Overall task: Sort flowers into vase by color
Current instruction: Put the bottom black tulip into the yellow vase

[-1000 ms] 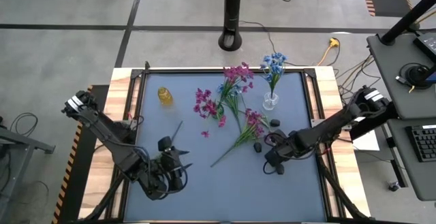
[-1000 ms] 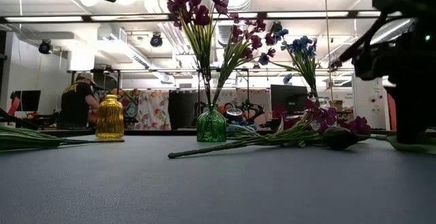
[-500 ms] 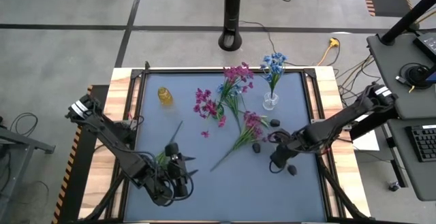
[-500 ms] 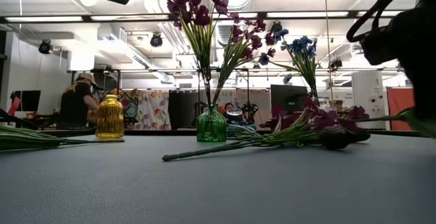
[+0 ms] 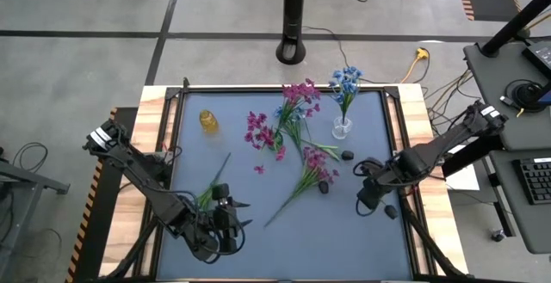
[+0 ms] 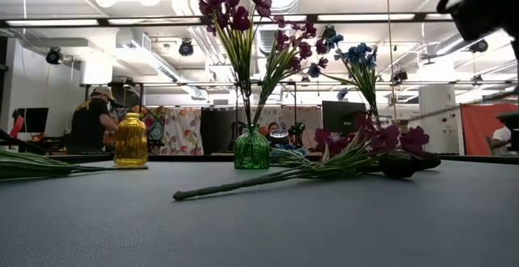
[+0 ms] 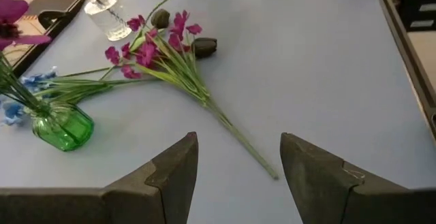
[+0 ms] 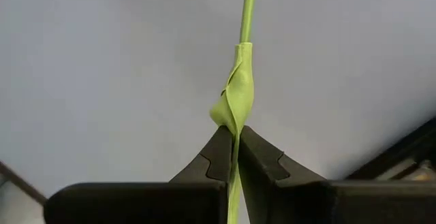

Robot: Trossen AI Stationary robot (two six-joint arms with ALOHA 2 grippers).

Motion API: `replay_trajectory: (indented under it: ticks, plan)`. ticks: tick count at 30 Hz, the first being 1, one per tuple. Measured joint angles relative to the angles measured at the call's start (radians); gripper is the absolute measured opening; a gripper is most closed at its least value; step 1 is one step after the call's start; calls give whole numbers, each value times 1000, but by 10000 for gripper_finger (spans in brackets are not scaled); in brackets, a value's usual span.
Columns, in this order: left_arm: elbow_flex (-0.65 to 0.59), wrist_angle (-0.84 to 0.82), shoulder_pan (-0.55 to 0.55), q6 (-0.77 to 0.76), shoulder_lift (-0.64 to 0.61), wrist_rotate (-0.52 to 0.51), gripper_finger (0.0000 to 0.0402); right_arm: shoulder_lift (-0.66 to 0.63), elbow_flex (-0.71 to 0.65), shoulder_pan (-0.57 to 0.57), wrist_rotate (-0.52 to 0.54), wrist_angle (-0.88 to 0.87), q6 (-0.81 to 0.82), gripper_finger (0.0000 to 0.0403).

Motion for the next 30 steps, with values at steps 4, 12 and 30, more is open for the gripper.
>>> replay_trajectory:
  ticks: [4,12,30]
  plan:
    - [0,64,6,63,0,-5,191,1,78,16,19,-45,-8,13]
    - [0,224,29,214,0,-74,191,71,239,83,83,-62,-38,13]
    - [101,523,163,563,194,114,192,541,594,101,94,-18,-369,13]
